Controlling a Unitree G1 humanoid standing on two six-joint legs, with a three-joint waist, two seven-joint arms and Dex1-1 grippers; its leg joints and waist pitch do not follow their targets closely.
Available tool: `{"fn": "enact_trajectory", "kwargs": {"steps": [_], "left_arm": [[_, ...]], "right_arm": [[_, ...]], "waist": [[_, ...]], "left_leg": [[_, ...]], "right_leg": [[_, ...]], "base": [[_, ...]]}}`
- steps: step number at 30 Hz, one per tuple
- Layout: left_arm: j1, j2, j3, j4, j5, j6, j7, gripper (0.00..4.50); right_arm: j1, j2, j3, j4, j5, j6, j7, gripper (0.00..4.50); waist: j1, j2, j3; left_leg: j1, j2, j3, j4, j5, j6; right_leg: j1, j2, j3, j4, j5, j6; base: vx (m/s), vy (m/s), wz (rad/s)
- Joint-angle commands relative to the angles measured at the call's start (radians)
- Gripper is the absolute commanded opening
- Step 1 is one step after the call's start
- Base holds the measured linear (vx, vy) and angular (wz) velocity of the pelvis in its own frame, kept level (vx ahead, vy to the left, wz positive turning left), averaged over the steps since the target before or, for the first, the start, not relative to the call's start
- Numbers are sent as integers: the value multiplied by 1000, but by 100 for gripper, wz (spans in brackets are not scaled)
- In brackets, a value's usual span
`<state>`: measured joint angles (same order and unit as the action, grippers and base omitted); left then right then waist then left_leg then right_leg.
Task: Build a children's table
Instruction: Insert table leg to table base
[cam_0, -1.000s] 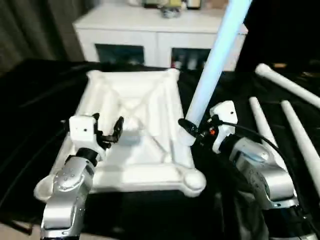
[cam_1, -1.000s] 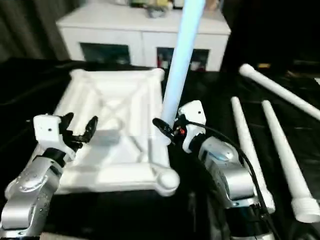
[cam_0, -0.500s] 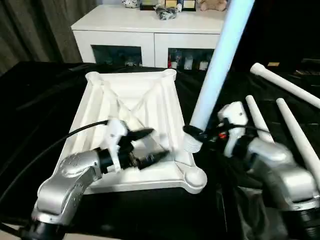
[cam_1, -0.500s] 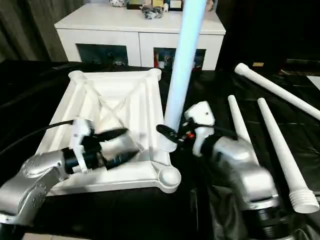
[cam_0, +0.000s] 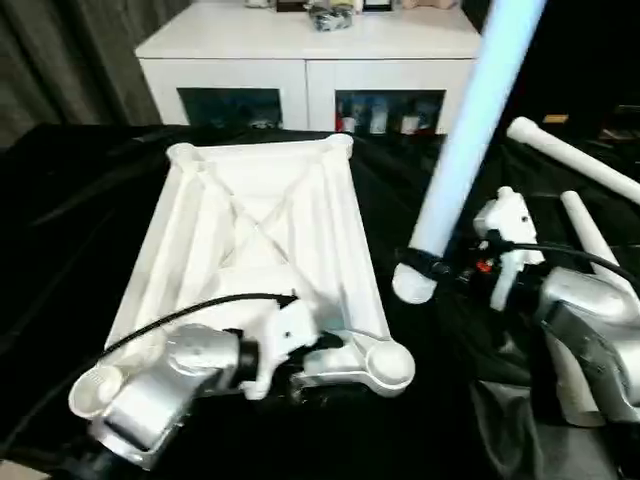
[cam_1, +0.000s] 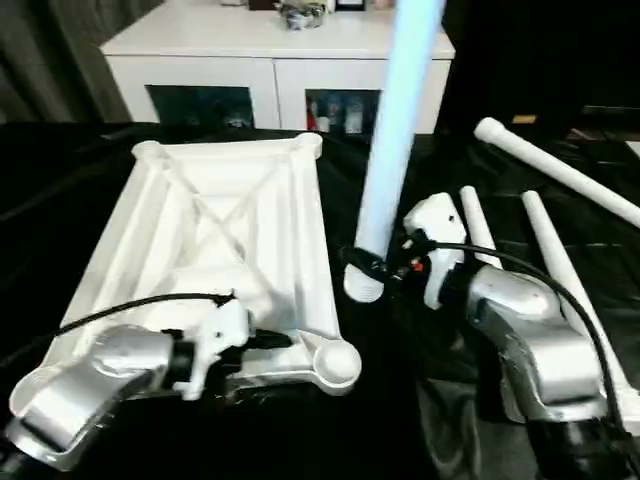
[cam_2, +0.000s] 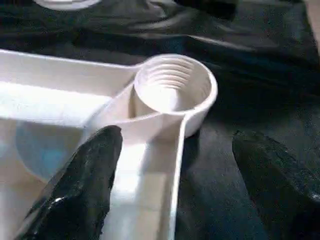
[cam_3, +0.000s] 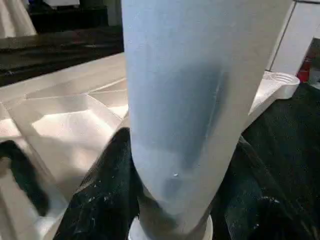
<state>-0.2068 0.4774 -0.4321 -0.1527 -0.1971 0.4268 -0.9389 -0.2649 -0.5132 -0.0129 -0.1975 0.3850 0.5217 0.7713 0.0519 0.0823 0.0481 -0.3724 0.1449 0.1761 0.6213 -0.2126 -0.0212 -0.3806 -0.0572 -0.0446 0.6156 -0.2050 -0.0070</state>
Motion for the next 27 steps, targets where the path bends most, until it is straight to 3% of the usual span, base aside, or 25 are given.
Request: {"fn": "enact_trajectory", "kwargs": {"steps": [1,3,5,7,9,10,12,13,15,16,19,20,21,24,27], "left_arm": [[-5,1,-11,-16,15,12,20,370],[17,16,-23,-12,45,13,12,359],[26,21,-24,-14,52,12,9,336],[40,37,-25,-15,72,0,17,318],[54,62,-17,-24,79,-2,24,302],[63,78,-5,-30,80,-1,32,290],[70,89,30,-25,74,-5,51,269],[71,87,43,-18,67,-8,56,269],[65,79,81,7,41,-27,43,245],[65,79,81,7,41,-27,43,245],[47,71,96,31,26,-45,28,221],[31,70,96,55,27,-62,16,221],[16,71,91,76,29,-81,2,194],[-38,74,63,146,45,-126,-39,182],[-57,88,37,166,54,-139,-74,148]], "right_arm": [[11,-13,-21,-34,11,8,3,184],[2,-9,-7,-34,5,16,-3,184],[0,-6,-2,-38,6,20,-4,184],[-4,-4,13,-41,3,18,-1,184],[-9,3,29,-44,2,20,-1,184],[-13,7,44,-42,0,17,3,184],[-30,16,66,-26,-2,9,11,184],[-35,21,71,-22,-1,8,11,184],[-37,28,93,-24,-8,7,17,184],[-37,28,93,-24,-8,7,17,184],[-34,23,108,-23,-14,2,33,184],[-33,20,115,-25,-17,-1,40,184],[-33,19,119,-26,-17,-3,46,184],[-38,11,125,-15,-21,-16,57,184],[-37,8,125,-13,-22,-20,59,184]], "waist": [[-4,-8,-54],[-7,-3,-52],[-16,-6,-52],[-21,-28,-51],[-17,-21,-50],[-16,-37,-51],[-15,-29,-49],[-15,-36,-47],[-13,-30,-47],[-11,-34,-47],[-6,-31,-47],[-4,-26,-47],[-4,-33,-49],[2,-29,-52],[4,-31,-53]], "left_leg": [[14,82,-37,-82,-186,35],[15,79,-38,-82,-205,29],[13,78,-40,-84,-217,27],[9,77,-39,-84,-212,33],[9,77,-41,-83,-203,37],[13,80,-39,-83,-204,38],[10,79,-40,-84,-206,34],[12,79,-39,-85,-215,31],[18,80,-39,-87,-235,16],[19,81,-40,-89,-243,7],[20,81,-40,-91,-253,-3],[20,81,-41,-92,-252,-4],[18,81,-39,-93,-244,-3],[16,80,-38,-90,-216,0],[15,82,-38,-89,-198,4]], "right_leg": [[44,-92,52,-72,-147,-250],[42,-91,52,-78,-210,-231],[41,-90,52,-82,-258,-211],[41,-91,52,-85,-291,-201],[36,-93,52,-83,-321,-192],[32,-92,53,-86,-330,-187],[29,-92,52,-83,-333,-188],[27,-92,53,-84,-345,-187],[21,-90,53,-86,-351,-187],[22,-89,53,-84,-344,-189],[22,-90,56,-81,-312,-191],[22,-90,55,-81,-303,-191],[24,-89,56,-80,-277,-192],[27,-92,57,-76,-232,-201],[31,-94,57,-71,-194,-215]], "base": [[0,0,0],[0,0,0],[0,0,0],[0,0,0],[0,0,0],[0,0,0],[0,0,0],[0,0,0],[0,0,0],[0,0,0],[0,0,0],[0,0,0],[0,0,0],[0,0,0],[0,0,0]]}}
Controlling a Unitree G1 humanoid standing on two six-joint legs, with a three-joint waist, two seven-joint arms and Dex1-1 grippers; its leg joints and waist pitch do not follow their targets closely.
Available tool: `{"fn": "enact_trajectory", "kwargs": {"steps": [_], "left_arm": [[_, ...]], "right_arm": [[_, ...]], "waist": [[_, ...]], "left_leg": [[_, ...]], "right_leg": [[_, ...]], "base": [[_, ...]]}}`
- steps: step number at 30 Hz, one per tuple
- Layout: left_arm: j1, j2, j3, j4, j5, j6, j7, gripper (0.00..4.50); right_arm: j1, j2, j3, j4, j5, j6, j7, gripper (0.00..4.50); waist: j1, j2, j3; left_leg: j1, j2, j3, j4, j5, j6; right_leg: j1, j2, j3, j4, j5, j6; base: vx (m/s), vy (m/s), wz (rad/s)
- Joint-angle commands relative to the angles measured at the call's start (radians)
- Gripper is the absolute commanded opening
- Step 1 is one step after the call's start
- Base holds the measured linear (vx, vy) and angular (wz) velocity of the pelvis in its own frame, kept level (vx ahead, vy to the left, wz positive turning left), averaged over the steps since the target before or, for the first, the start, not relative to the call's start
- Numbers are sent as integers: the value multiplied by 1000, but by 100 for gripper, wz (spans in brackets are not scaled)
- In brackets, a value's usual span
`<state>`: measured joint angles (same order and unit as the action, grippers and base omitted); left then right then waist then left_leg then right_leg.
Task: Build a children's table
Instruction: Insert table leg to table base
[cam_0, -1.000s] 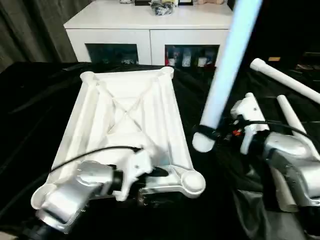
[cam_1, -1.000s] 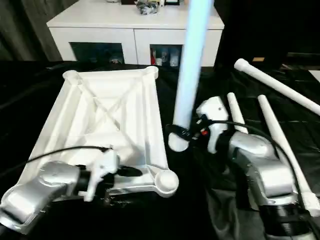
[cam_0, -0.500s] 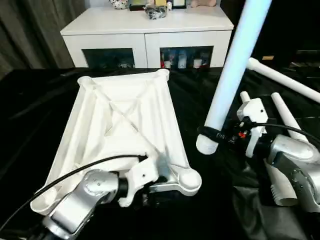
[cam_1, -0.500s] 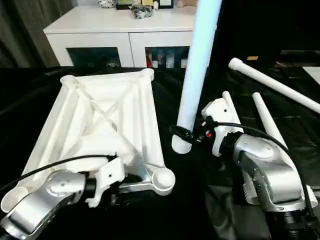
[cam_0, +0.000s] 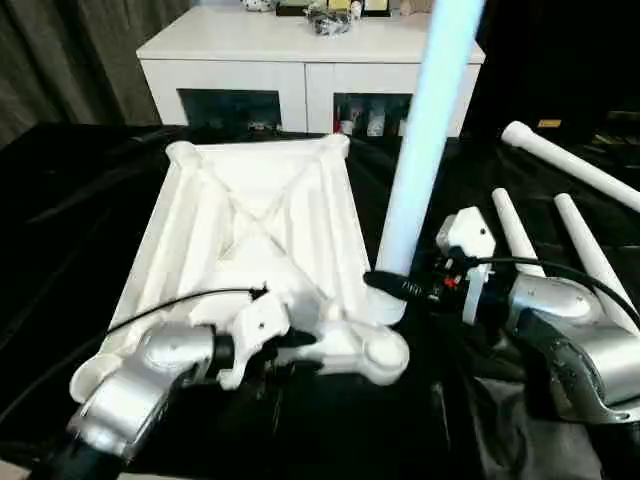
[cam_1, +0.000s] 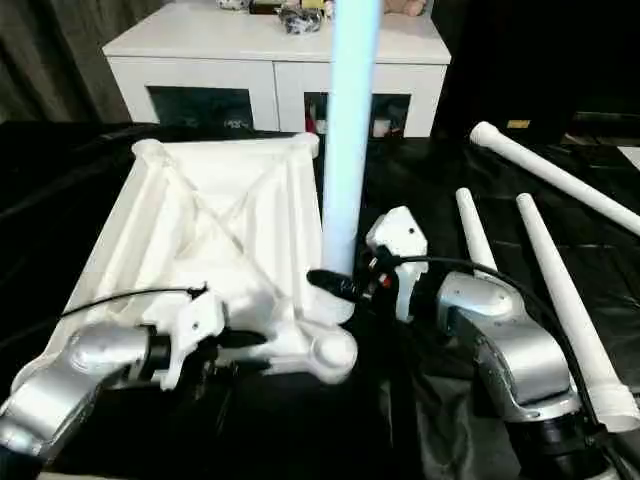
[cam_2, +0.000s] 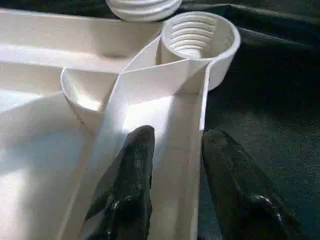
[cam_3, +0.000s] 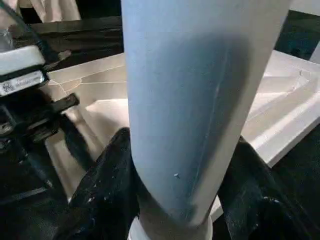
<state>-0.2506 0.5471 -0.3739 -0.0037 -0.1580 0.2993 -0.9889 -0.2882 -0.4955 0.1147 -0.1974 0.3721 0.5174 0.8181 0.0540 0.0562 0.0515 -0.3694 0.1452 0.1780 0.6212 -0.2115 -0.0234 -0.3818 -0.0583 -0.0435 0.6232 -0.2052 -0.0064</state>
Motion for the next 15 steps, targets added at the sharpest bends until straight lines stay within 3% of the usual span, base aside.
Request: {"fn": "enact_trajectory", "kwargs": {"steps": [1,3,4,10,14,15], "left_arm": [[-16,25,-29,19,16,-9,-43,143],[-20,33,-38,20,16,-6,-67,126],[-17,33,-37,20,18,-7,-79,126],[-26,46,-51,42,23,-21,-131,54],[-40,22,-45,73,31,-36,-91,41],[-40,22,-45,73,31,-36,-91,11]], "right_arm": [[-12,-11,-3,-15,-8,-15,12,184],[-11,-12,-4,-17,-8,-14,10,184],[-7,-13,-4,-20,-8,-14,10,184],[3,-24,-19,-28,-7,-9,5,184],[2,-23,-23,-30,-1,-9,-4,184],[2,-23,-23,-30,-1,-9,-4,184]], "waist": [[1,3,-57],[-2,-1,-58],[-2,6,-58],[-5,7,-55],[-4,7,-56],[-4,7,-56]], "left_leg": [[11,81,-41,-88,-193,8],[11,82,-41,-89,-194,8],[13,82,-40,-88,-195,8],[16,82,-39,-89,-226,-1],[16,83,-40,-89,-231,-4],[15,83,-40,-89,-229,-3]], "right_leg": [[34,-93,56,-75,-183,-220],[34,-92,55,-75,-169,-225],[33,-93,55,-74,-162,-232],[35,-92,55,-77,-174,-243],[36,-93,56,-77,-178,-245],[36,-93,56,-77,-175,-246]], "base": [[0,0,0],[0,0,0],[0,0,0],[0,0,0],[0,0,0],[0,0,0]]}}
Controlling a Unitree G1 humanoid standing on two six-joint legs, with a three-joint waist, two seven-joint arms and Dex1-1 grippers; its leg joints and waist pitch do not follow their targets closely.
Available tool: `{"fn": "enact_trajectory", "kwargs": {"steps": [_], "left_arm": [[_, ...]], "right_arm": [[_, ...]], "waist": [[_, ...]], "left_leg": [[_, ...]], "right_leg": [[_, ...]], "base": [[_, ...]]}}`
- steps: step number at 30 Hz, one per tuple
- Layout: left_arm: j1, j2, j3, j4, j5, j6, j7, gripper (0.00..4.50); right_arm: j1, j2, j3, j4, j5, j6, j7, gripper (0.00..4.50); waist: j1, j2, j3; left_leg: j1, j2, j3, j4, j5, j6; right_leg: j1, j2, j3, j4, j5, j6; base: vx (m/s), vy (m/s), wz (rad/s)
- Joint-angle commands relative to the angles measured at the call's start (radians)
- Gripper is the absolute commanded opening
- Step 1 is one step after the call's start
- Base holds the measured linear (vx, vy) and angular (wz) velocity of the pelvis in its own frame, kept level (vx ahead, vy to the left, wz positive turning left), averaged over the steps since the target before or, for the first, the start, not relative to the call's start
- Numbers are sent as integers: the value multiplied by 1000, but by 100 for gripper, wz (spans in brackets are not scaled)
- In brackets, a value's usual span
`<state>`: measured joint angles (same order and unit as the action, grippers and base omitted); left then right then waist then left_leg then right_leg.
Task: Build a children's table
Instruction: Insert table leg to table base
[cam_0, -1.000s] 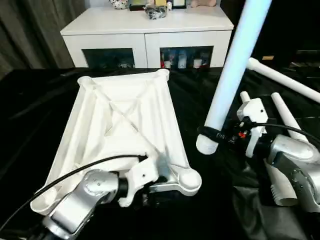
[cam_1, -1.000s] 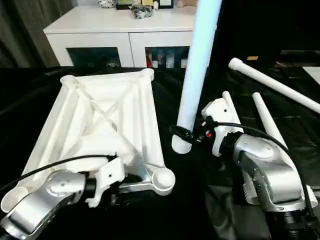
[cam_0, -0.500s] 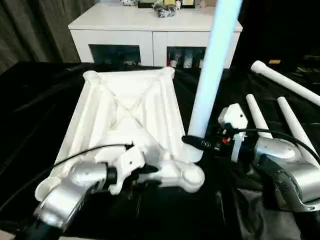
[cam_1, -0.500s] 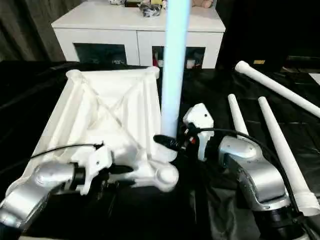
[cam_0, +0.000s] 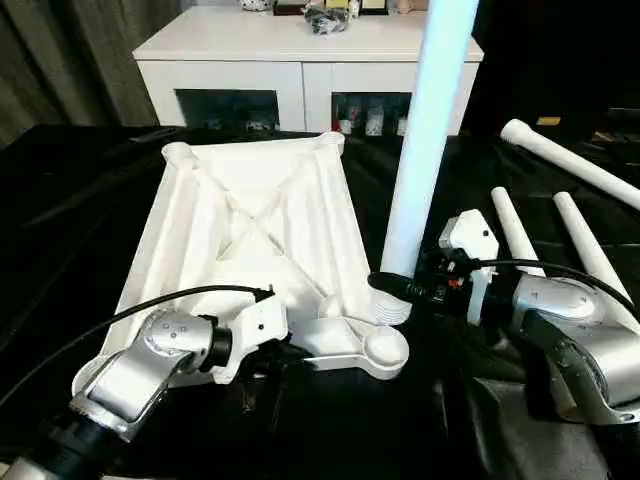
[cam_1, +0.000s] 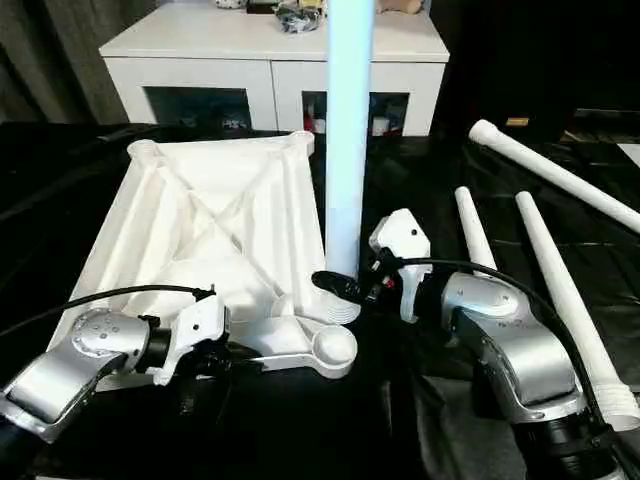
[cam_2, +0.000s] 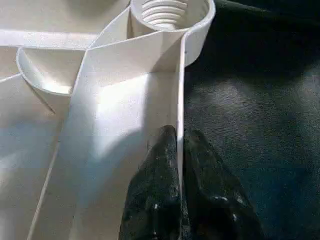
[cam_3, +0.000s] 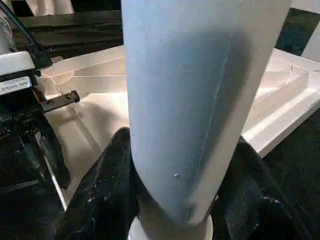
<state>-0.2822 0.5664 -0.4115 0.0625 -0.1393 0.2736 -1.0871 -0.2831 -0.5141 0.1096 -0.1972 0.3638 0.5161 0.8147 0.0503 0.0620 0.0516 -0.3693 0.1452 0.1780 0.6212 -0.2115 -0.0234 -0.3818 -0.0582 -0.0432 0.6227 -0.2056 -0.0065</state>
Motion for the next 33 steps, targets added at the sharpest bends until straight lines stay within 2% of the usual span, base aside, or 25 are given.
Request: {"fn": "enact_trajectory", "kwargs": {"steps": [1,8,9,11,12,13,15,16,18,19,20,23,24,25,27,28,30,33], "left_arm": [[-12,0,-6,14,17,-13,13,6],[0,18,-20,20,52,-32,-7,2],[15,31,-35,-2,56,-22,-22,2],[19,33,-38,-8,57,-18,-25,0],[27,33,-48,-14,69,-17,-16,0],[28,30,-52,-13,79,-18,-7,0],[28,25,-53,-12,95,-6,20,0],[24,7,-42,-11,108,13,63,0],[23,-8,-33,-9,113,23,92,0],[24,-65,14,-13,93,62,177,0],[20,-81,24,-15,95,82,210,0],[15,-97,33,-17,100,104,240,0],[15,-103,33,-16,106,104,250,0],[15,-108,36,-16,106,112,255,0],[12,-106,47,-1,100,108,250,0],[11,-108,49,1,94,109,246,0],[7,-114,44,5,96,110,244,0],[-4,-113,40,17,100,109,249,0]], "right_arm": [[-2,-2,-17,-30,7,-8,-2,184],[5,15,-20,-33,16,1,-16,184],[7,22,-37,-36,43,29,-24,184],[7,23,-41,-37,50,35,-25,183],[6,28,-57,-36,75,56,-25,183],[3,28,-66,-34,87,66,-23,183],[-3,29,-75,-30,100,79,-22,183],[-10,26,-83,-23,105,88,-20,183],[-12,23,-87,-19,105,91,-20,183],[-11,27,-98,-11,109,100,-32,183],[-13,30,-101,-6,111,108,-42,183],[-17,36,-104,-7,118,126,-60,183],[-11,37,-105,-22,130,141,-65,183],[-7,38,-105,-35,140,156,-66,183],[-6,53,-93,-40,148,175,-69,183],[-4,52,-86,-34,142,172,-64,183],[-2,49,-72,-14,129,160,-52,183],[-14,56,-56,26,110,142,-52,183]], "waist": [[0,1,-56],[-4,2,-56],[-6,4,-56],[-9,5,-54],[-9,19,-54],[-12,11,-55],[-14,8,-56],[-16,-6,-57],[-13,4,-55],[-13,-4,-55],[-13,2,-54],[-16,-4,-54],[-24,-16,-53],[-25,-25,-52],[-23,-16,-52],[-27,-12,-52],[-25,-18,-54],[-22,-11,-54]], "left_leg": [[15,84,-40,-89,-225,-2],[13,83,-41,-90,-228,1],[15,83,-42,-90,-237,0],[15,84,-43,-92,-249,-2],[16,84,-44,-91,-253,-5],[17,84,-43,-92,-258,-5],[14,82,-42,-91,-243,2],[13,82,-38,-90,-233,7],[15,83,-39,-87,-230,9],[14,83,-38,-86,-226,9],[17,83,-37,-85,-233,7],[9,79,-41,-87,-227,9],[-1,76,-43,-89,-219,15],[-3,75,-44,-89,-219,21],[0,74,-45,-85,-213,23],[-1,75,-46,-87,-214,20],[4,78,-45,-87,-214,20],[6,77,-42,-85,-207,23]], "right_leg": [[36,-94,56,-77,-172,-247],[37,-94,55,-77,-170,-246],[36,-94,55,-78,-181,-247],[36,-92,55,-78,-191,-246],[35,-93,55,-77,-192,-246],[36,-92,55,-80,-190,-245],[38,-92,55,-78,-184,-243],[38,-92,55,-81,-196,-240],[34,-95,56,-83,-231,-236],[37,-96,56,-83,-250,-234],[33,-95,56,-88,-270,-231],[36,-92,54,-90,-290,-211],[43,-93,52,-89,-300,-201],[43,-93,50,-93,-343,-182],[36,-97,52,-98,-392,-167],[34,-93,50,-100,-375,-168],[30,-91,52,-97,-341,-177],[31,-92,53,-93,-302,-199]], "base": [[0,0,0],[0,0,0],[0,0,0],[0,0,0],[0,0,0],[0,0,0],[0,0,0],[0,0,0],[0,0,0],[0,0,0],[0,0,0],[0,0,0],[0,0,0],[0,0,0],[0,0,0],[0,0,0],[0,0,0],[0,0,0]]}}
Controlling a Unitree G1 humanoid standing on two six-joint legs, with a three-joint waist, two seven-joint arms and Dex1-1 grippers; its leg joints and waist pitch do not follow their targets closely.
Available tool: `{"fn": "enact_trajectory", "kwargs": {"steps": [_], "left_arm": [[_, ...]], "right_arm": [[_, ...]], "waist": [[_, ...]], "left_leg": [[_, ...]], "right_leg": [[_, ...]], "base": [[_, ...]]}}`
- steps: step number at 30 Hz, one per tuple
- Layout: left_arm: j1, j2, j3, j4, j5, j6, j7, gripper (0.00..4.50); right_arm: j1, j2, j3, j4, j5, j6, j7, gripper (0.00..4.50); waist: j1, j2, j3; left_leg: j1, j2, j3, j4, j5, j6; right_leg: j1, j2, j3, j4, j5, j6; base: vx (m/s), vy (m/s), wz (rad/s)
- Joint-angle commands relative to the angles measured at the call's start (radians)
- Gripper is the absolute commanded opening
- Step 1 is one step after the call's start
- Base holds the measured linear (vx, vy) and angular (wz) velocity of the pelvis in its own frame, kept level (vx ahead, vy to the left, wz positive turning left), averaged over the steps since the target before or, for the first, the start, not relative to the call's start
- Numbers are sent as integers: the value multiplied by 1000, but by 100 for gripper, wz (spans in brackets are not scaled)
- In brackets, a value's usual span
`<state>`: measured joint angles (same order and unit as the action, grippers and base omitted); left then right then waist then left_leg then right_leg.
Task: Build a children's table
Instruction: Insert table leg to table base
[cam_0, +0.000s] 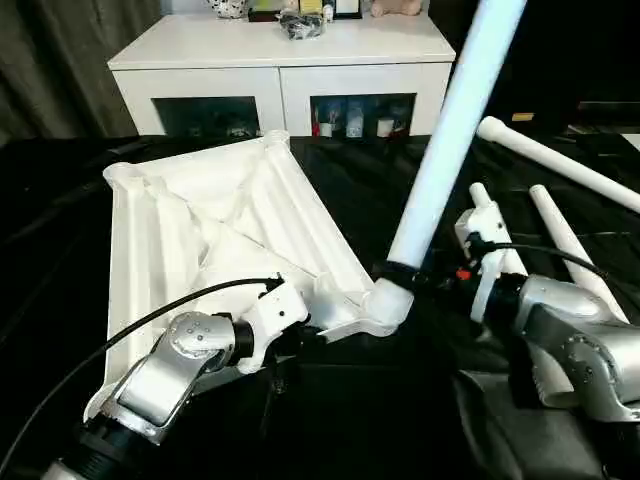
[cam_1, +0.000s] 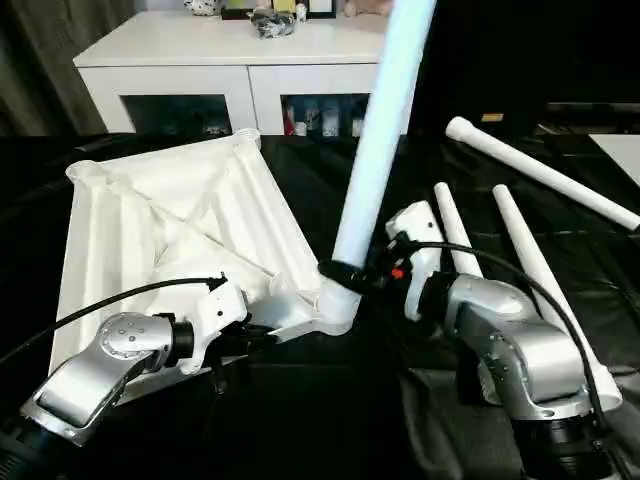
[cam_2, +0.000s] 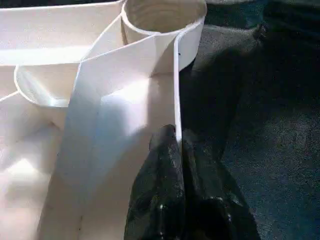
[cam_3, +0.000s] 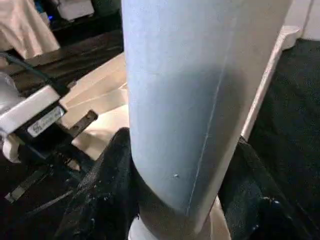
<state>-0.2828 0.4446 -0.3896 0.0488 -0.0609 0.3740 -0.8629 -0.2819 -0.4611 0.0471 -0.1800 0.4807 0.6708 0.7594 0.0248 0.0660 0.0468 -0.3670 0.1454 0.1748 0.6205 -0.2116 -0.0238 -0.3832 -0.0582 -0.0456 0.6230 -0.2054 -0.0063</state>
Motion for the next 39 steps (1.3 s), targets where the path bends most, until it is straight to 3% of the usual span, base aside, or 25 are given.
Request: {"fn": "enact_trajectory", "kwargs": {"steps": [1,2,3,7,15,22,32,39], "left_arm": [[-9,8,18,36,16,3,20,0],[-14,7,18,42,9,0,11,0],[-20,9,15,49,9,-7,0,0],[-33,19,-2,58,9,-17,-44,0],[-57,36,-12,87,13,-37,-81,0],[-73,38,-4,117,22,-56,-94,0],[-81,40,-1,145,28,-72,-98,0],[-86,42,-4,159,32,-86,-102,0]], "right_arm": [[-28,11,13,33,-18,-27,0,183],[-41,21,18,60,-30,-44,-4,183],[-55,34,21,86,-39,-57,-10,183],[-101,63,37,159,-71,-103,-21,183],[-125,74,54,219,-94,-130,0,183],[-108,73,65,252,-107,-154,16,183],[-89,49,68,239,-115,-151,36,183],[-82,45,60,238,-115,-153,37,183]], "waist": [[3,-15,-49],[3,-15,-49],[2,-7,-48],[2,-7,-50],[8,-9,-55],[6,-9,-47],[5,-11,-45],[2,-7,-44]], "left_leg": [[4,77,-39,-85,-210,23],[4,77,-38,-85,-212,21],[5,76,-39,-85,-228,15],[10,78,-37,-86,-233,4],[8,80,-35,-85,-185,21],[10,81,-37,-90,-251,4],[11,81,-38,-92,-272,0],[11,82,-40,-95,-297,-9]], "right_leg": [[32,-92,55,-94,-303,-201],[31,-93,55,-94,-304,-202],[28,-93,54,-95,-318,-206],[28,-91,56,-92,-279,-215],[35,-91,55,-81,-171,-244],[31,-94,56,-91,-291,-222],[28,-94,58,-97,-334,-204],[25,-94,58,-100,-357,-196]], "base": [[0,0,0],[0,0,0],[0,0,0],[0,0,0],[0,0,0],[0,0,0],[0,0,0],[0,0,0]]}}
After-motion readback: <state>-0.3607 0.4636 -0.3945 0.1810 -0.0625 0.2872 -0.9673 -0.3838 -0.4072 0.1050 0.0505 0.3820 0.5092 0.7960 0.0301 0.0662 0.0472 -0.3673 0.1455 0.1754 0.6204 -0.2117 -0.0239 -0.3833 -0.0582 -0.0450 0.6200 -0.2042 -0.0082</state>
